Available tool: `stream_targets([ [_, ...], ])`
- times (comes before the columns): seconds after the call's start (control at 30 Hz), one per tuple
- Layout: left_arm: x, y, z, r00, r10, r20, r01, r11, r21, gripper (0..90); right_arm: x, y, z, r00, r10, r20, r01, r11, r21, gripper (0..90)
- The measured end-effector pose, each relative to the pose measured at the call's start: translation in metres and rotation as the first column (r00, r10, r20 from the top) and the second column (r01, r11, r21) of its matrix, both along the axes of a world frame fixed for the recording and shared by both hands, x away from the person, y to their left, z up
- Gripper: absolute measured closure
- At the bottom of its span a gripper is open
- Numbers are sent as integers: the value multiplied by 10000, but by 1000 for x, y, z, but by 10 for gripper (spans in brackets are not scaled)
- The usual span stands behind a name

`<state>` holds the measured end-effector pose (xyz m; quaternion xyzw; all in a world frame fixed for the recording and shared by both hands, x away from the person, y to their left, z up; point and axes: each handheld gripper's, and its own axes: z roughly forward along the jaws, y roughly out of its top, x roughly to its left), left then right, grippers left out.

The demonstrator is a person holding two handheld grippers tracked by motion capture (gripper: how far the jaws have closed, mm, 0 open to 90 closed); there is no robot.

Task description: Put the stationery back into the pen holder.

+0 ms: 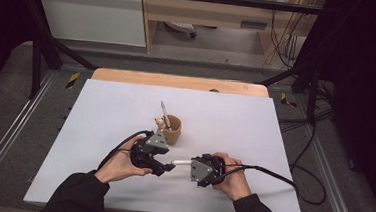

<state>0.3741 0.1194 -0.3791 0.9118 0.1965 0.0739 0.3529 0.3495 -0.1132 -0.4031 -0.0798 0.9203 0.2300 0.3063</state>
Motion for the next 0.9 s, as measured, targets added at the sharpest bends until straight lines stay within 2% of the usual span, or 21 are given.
stream_targets([
  [0.1, -1, 13, -6, 9994, 325, 122, -325, 9995, 19, 307, 2, -2, 1, 9997, -221, -62, 221, 9997, 78, 786],
  [0.2, -1, 25, -12, 9972, 744, 69, -742, 9970, -197, 263, 4, -4, 3, 9991, -403, -117, 406, 9990, 193, 786],
  [0.27, -1, 32, -15, 9955, 939, 100, -937, 9954, -198, 226, 6, -4, 4, 9984, -538, -181, 543, 9980, 314, 786],
  [0.37, -3, 43, -20, 9931, 1159, 174, -1154, 9929, -295, 183, 8, -4, 6, 9964, -746, -402, 765, 9958, 494, 786],
  [0.53, -7, 62, -28, 9858, 1662, 226, -1649, 9850, -503, 118, 12, -7, 9, 9904, -1183, -714, 1247, 9878, 931, 786],
  [0.7, -11, 82, -36, 9736, 2271, 212, -2248, 9711, -799, 82, 15, -12, 13, 9792, -1661, -1169, 1831, 9710, 1538, 786],
  [0.83, -14, 96, -41, 9653, 2597, 260, -2558, 9612, -1031, 78, 20, -16, 15, 9654, -2103, -1542, 2397, 9485, 2070, 786],
  [0.9, -15, 102, -44, 9622, 2713, 237, -2676, 9581, -1019, 78, 22, -16, 15, 9596, -2260, -1675, 2608, 9379, 2288, 786],
])
